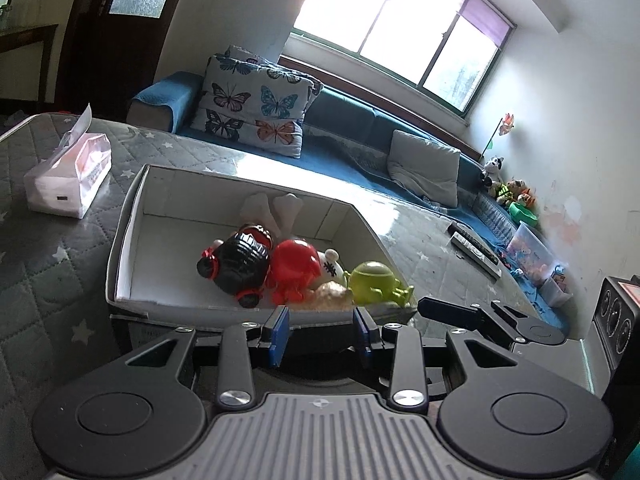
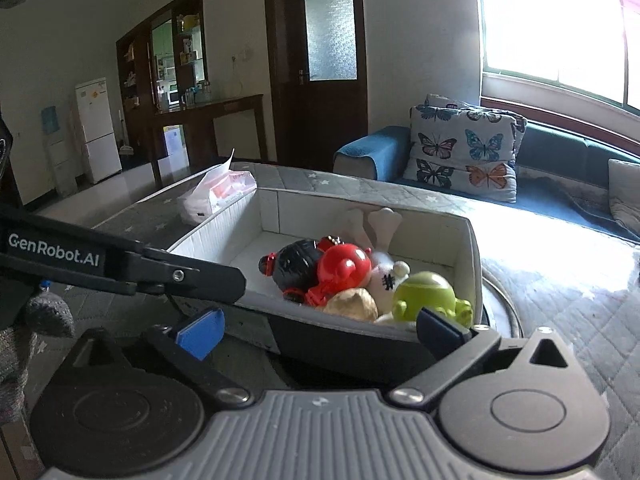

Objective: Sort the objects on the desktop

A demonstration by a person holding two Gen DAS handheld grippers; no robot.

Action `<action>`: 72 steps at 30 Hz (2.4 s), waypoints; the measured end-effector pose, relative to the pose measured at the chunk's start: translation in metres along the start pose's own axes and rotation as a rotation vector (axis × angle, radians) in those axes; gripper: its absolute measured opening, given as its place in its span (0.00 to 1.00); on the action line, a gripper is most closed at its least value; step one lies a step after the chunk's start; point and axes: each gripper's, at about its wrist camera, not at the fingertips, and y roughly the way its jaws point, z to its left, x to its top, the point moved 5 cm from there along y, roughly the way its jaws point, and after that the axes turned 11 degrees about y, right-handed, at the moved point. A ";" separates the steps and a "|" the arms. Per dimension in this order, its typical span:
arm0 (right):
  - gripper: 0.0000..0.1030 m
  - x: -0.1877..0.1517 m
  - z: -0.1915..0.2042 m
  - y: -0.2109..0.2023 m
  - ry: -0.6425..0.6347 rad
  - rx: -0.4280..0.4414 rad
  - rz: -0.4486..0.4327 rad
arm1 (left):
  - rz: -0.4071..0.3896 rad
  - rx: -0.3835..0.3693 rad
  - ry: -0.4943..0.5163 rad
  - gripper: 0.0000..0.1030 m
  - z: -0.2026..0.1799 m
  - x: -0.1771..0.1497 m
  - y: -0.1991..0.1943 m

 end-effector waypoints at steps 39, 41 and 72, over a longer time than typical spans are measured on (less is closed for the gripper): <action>1.00 -0.071 -0.008 -0.040 0.151 -0.070 -0.008 | 0.084 0.318 0.162 0.36 -0.029 -0.066 -0.021; 1.00 -0.073 -0.008 -0.040 0.159 -0.070 -0.004 | 0.086 0.323 0.166 0.36 -0.030 -0.068 -0.021; 1.00 -0.088 0.001 -0.064 0.182 -0.121 -0.025 | 0.143 0.390 0.186 0.38 -0.041 -0.100 -0.028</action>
